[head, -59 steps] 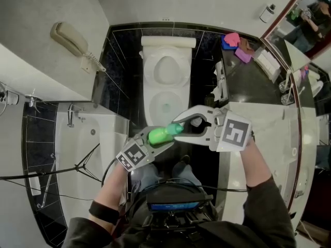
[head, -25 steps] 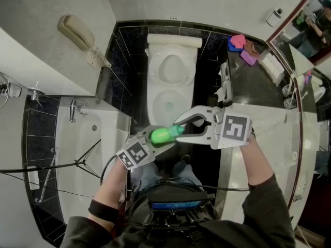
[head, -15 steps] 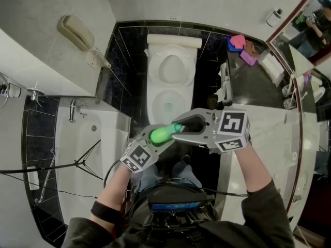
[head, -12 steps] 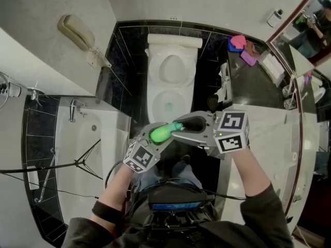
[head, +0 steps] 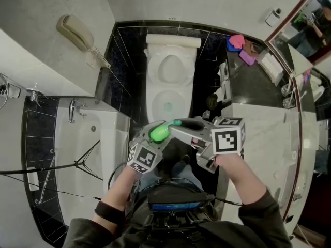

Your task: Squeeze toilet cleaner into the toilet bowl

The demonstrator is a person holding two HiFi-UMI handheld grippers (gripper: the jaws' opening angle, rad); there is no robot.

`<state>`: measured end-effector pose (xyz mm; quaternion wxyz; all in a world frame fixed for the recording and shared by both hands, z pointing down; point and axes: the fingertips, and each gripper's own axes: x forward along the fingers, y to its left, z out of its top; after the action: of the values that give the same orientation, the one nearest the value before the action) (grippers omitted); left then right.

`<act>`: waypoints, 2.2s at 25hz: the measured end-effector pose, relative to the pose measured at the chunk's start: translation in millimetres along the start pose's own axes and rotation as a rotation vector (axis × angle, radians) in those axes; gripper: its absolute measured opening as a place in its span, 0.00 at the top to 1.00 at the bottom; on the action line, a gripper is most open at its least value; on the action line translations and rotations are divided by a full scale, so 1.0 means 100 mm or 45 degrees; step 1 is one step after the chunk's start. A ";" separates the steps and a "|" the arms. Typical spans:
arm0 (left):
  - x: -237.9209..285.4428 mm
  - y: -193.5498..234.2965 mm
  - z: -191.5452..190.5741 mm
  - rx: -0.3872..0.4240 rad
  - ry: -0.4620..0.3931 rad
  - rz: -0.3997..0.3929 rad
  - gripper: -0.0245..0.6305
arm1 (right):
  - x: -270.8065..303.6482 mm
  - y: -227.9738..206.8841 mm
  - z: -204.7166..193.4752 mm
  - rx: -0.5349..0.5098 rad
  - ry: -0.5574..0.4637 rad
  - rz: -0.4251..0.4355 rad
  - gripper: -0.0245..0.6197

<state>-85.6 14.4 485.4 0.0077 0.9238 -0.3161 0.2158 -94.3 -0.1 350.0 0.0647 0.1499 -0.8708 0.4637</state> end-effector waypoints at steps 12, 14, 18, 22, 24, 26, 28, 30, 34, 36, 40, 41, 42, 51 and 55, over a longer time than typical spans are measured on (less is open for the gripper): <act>-0.16 -0.23 0.45 -0.014 -0.201 -0.304 0.68 | -0.08 0.54 0.00 -0.746 0.023 0.248 0.51; -0.22 -0.30 0.51 -0.010 -0.235 -0.403 0.68 | -0.12 0.65 -0.06 -1.030 0.113 0.268 0.51; -0.32 -0.41 0.56 0.000 -0.205 -0.564 0.68 | -0.19 0.69 -0.08 -1.460 0.230 0.224 0.51; -0.34 -0.47 0.47 0.075 -0.160 -0.684 0.68 | -0.20 0.69 -0.15 -1.764 0.367 0.245 0.57; -0.33 -0.49 0.43 0.085 -0.140 -0.705 0.68 | -0.21 0.68 -0.16 -1.840 0.404 0.251 0.59; -0.33 -0.50 0.42 0.081 -0.133 -0.718 0.68 | -0.20 0.67 -0.23 -1.879 0.449 0.279 0.59; -0.33 -0.50 0.42 0.082 -0.133 -0.724 0.68 | -0.18 0.67 -0.27 -1.912 0.474 0.287 0.62; -0.32 -0.49 0.43 0.079 -0.138 -0.718 0.68 | -0.15 0.67 -0.27 -1.923 0.474 0.285 0.68; -0.28 -0.43 0.42 0.104 -0.128 -0.663 0.68 | -0.15 0.64 -0.26 -1.817 0.462 0.279 0.72; -0.25 -0.39 0.38 0.123 -0.113 -0.614 0.68 | -0.14 0.62 -0.22 -1.693 0.441 0.278 0.72; -0.19 -0.34 0.20 0.133 -0.066 -0.511 0.68 | -0.14 0.58 -0.17 -1.450 0.424 0.252 0.73; -0.18 -0.34 0.18 0.142 -0.062 -0.497 0.68 | -0.13 0.56 -0.18 -1.402 0.428 0.246 0.73; -0.17 -0.34 0.17 0.149 -0.060 -0.491 0.68 | -0.14 0.54 -0.19 -1.359 0.434 0.240 0.73; -0.15 -0.43 0.10 0.153 -0.016 -0.550 0.68 | -0.18 0.44 -0.28 -1.333 0.585 0.141 0.73; -0.14 -0.39 0.09 0.197 -0.008 -0.512 0.68 | -0.16 0.42 -0.30 -1.293 0.628 0.089 0.73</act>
<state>-68.7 52.4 476.6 -0.0212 0.9668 -0.1080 0.2305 -93.0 50.0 329.5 0.3150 -0.0416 -0.9481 0.0098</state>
